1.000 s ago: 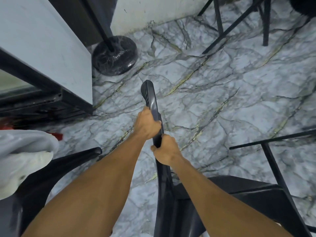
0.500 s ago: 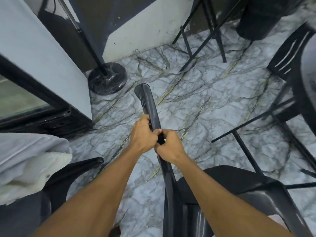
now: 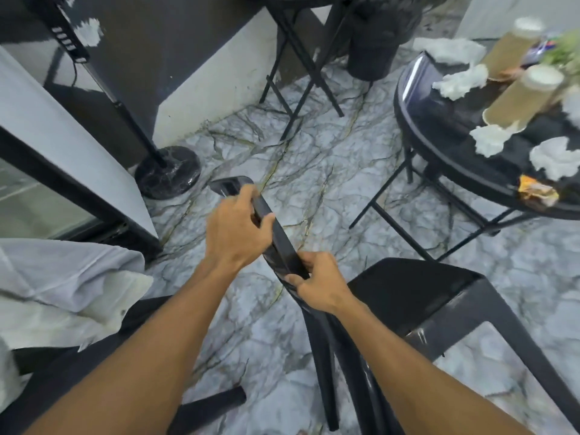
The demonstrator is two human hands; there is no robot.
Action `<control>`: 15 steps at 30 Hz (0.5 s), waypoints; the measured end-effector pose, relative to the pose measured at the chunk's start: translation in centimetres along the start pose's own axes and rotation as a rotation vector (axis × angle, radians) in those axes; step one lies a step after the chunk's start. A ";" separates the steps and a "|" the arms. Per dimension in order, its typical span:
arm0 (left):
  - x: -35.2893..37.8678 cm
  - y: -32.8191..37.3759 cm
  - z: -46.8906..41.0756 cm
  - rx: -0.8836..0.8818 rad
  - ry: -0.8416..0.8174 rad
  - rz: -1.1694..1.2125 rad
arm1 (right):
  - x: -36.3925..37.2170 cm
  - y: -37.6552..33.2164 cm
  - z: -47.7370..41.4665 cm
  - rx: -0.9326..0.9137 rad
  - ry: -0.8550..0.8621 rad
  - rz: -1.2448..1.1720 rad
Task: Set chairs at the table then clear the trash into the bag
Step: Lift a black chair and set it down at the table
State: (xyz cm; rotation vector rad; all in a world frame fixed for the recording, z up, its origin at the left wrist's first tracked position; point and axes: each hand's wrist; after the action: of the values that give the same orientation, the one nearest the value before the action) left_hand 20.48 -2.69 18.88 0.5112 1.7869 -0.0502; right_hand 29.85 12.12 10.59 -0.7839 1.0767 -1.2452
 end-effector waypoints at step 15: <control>-4.9 11.2 6.4 0.011 0.029 0.308 | -8.0 -6.4 13.3 -0.251 0.136 -0.030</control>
State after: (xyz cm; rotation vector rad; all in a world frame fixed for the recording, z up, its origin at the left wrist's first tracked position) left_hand 31.29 3.96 24.19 0.7931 1.7180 0.1622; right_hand 40.25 17.59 22.51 -0.9178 1.3547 -1.2165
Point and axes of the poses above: each hand's wrist, its own z-axis away from the middle knuckle, its own x-axis out of the palm, y = z × x, and after that the axes turned 11 degrees about -z, right-handed
